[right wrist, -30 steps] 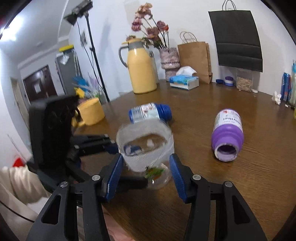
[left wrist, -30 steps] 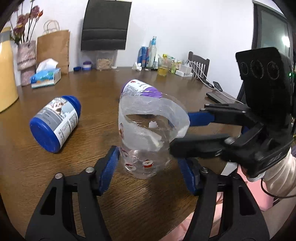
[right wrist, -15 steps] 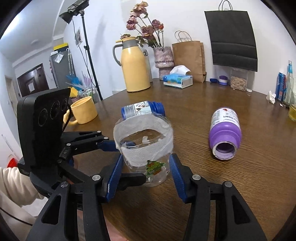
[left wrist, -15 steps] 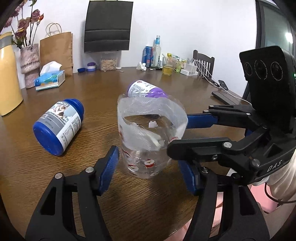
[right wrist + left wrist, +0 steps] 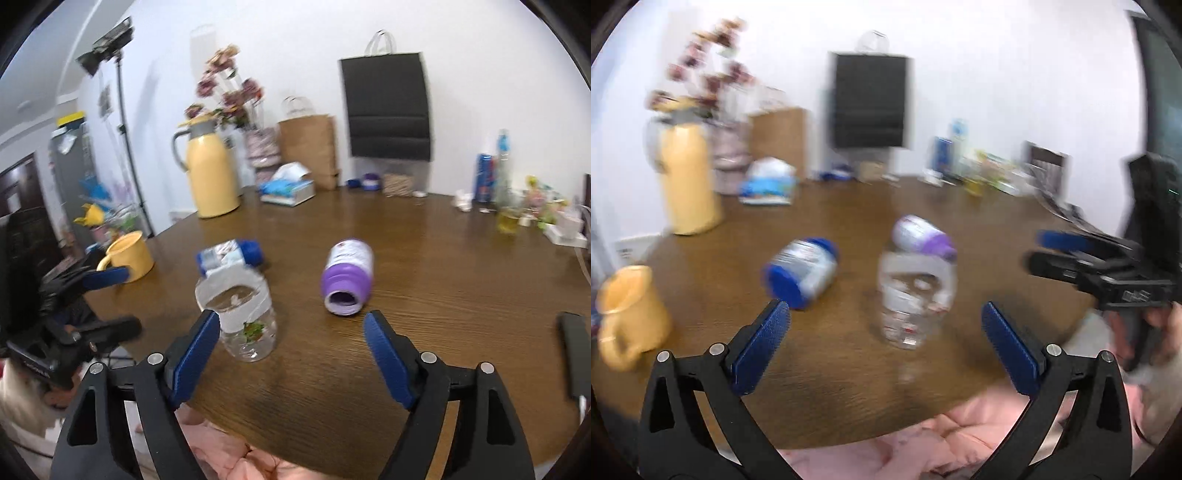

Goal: Flip cup upright

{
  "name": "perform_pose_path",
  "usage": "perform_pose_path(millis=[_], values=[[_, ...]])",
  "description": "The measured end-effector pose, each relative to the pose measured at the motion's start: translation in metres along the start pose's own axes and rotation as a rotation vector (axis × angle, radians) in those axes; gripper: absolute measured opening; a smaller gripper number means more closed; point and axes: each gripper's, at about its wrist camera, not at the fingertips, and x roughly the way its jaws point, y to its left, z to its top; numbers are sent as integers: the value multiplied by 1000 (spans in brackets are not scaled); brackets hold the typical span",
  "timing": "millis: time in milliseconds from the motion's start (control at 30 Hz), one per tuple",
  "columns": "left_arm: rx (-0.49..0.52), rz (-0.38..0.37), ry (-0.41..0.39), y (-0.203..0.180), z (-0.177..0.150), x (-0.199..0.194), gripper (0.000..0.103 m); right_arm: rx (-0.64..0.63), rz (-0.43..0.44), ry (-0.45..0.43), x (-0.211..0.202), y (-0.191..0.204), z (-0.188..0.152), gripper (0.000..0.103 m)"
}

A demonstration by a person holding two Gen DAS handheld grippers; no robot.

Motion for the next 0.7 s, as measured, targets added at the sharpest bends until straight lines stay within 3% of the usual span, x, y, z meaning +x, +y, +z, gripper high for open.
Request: perform_pose_path(millis=[67, 133, 367, 433, 700], values=[[-40, 220, -24, 0, 0, -16, 103, 45, -51, -2, -13, 1, -1, 85], [-64, 310, -45, -1, -5, -32, 103, 46, -92, -5, -26, 6, -5, 85], [-114, 347, -110, -12, -27, -84, 103, 21, -171, -61, -57, 32, -52, 85], [-115, 321, -122, -16, -32, -88, 103, 23, -137, -40, -56, 39, -62, 85], [-114, 312, -137, -15, -21, -82, 103, -13, -126, -171, -78, 53, -55, 85]])
